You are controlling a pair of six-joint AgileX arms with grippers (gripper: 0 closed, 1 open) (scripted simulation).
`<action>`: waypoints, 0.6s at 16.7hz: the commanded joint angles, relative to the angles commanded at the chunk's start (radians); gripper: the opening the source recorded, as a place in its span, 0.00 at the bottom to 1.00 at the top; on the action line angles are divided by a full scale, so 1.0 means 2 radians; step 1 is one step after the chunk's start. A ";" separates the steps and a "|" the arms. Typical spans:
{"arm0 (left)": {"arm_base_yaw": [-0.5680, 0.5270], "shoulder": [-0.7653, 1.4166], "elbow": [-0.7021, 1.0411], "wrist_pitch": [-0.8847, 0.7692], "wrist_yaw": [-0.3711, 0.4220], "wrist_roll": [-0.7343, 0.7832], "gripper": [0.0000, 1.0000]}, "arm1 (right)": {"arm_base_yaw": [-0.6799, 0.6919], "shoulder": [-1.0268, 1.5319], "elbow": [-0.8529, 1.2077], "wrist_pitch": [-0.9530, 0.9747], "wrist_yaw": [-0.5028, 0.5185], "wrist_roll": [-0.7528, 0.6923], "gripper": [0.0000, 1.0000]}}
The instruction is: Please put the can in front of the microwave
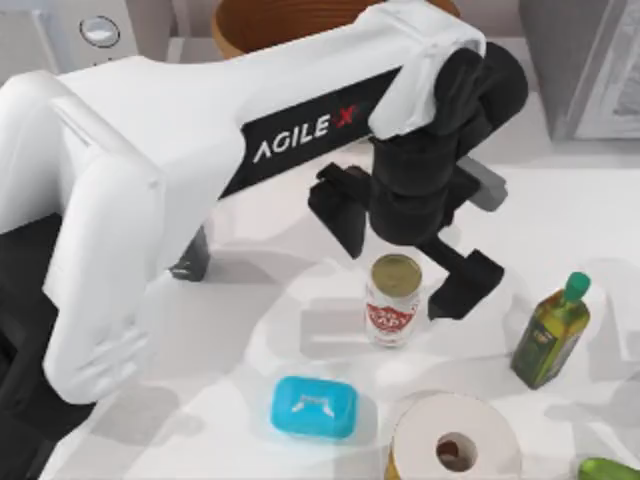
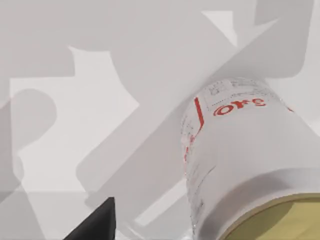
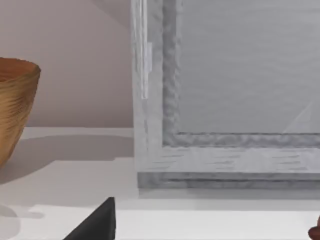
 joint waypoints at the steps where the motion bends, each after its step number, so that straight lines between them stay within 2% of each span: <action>1: 0.000 0.001 -0.016 0.017 0.000 0.000 1.00 | 0.000 0.000 0.000 0.000 0.000 0.000 1.00; 4: 0.000 0.002 -0.047 0.049 0.000 0.000 1.00 | 0.000 0.000 0.000 0.000 0.000 0.000 1.00; 8: 0.000 0.002 -0.048 0.050 0.000 0.000 1.00 | 0.000 0.000 0.000 0.000 0.000 0.000 1.00; 10: 0.000 0.002 -0.048 0.050 0.000 0.000 0.85 | 0.000 0.000 0.000 0.000 0.000 0.000 1.00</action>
